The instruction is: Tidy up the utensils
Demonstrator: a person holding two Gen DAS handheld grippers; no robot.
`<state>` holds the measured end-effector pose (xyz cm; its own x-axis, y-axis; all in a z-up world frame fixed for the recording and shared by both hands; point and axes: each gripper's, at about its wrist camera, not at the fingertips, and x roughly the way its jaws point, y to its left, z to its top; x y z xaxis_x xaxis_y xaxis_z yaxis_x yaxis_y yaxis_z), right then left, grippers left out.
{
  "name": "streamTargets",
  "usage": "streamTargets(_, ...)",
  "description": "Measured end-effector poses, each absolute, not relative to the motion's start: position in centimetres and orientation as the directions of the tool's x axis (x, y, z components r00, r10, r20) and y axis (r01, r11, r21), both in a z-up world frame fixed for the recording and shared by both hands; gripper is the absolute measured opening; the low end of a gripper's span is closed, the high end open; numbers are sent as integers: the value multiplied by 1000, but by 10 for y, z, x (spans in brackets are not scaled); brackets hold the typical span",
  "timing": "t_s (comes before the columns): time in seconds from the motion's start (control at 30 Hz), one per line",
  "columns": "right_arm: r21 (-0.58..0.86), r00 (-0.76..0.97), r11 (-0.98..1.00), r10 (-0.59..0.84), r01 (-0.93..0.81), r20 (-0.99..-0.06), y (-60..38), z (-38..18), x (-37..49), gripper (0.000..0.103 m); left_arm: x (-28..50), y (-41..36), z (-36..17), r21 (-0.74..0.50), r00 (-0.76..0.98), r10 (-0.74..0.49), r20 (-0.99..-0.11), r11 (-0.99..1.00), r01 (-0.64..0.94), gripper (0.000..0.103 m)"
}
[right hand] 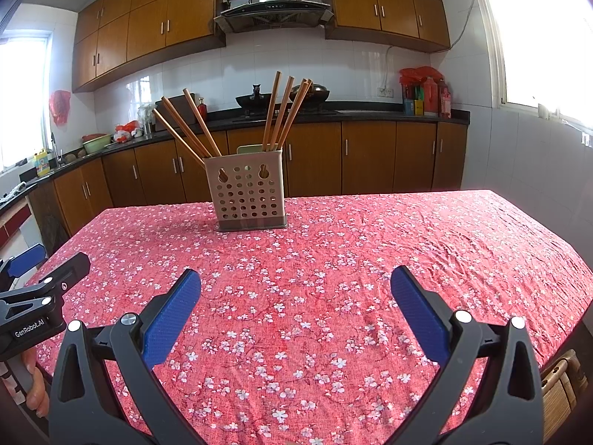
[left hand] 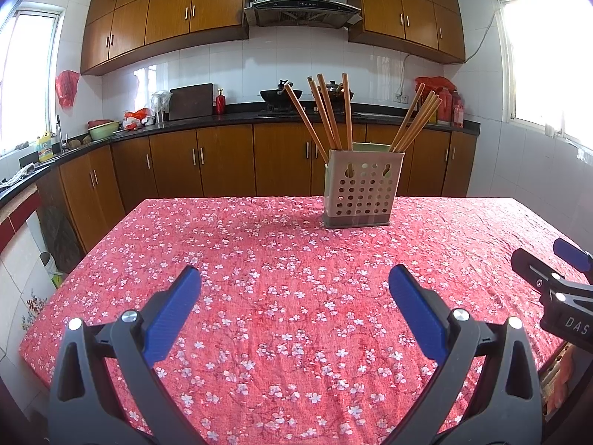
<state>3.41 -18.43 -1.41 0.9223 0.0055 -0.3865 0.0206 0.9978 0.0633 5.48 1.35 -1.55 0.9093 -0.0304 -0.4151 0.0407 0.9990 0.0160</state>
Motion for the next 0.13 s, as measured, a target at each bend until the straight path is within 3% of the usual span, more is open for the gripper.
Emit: streamTargets(0.13, 64, 922, 998, 6, 21, -387, -185, -14, 34, 101, 55, 15, -15, 14, 908, -32, -418, 999, 42, 99)
